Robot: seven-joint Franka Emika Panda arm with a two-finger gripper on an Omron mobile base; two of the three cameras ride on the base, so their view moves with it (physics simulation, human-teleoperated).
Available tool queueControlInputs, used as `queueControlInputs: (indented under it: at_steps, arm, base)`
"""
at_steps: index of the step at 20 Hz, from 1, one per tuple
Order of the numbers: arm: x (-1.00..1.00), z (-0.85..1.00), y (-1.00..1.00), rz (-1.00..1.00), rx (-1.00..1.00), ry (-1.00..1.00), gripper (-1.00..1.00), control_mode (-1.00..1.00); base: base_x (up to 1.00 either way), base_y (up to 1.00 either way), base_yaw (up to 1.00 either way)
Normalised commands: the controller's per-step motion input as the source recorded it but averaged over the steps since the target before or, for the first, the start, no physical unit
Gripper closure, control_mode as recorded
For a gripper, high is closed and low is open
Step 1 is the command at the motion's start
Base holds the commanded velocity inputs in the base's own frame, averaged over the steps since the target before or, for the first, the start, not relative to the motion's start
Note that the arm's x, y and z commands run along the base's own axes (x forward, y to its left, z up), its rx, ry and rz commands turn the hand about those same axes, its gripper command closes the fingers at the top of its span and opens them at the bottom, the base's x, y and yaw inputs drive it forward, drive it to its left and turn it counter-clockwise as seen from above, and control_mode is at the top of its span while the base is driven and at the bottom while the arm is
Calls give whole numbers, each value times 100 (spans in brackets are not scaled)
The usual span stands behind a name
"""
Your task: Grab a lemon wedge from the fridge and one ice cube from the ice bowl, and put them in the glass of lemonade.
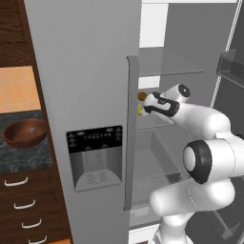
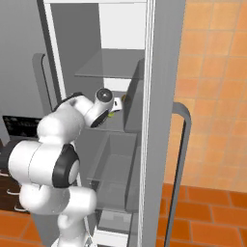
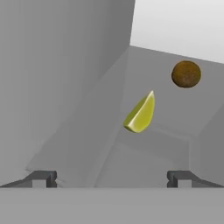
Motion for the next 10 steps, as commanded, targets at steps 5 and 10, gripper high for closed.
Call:
queueControlInputs:
  at_steps: [5,10]
  arm:
    - [56,-16,-10,0,0,0,-100,-100]
    - [50,-23,-9,0,0,0,-100,-100]
  base:
    - [0,0,0]
    - [0,0,0]
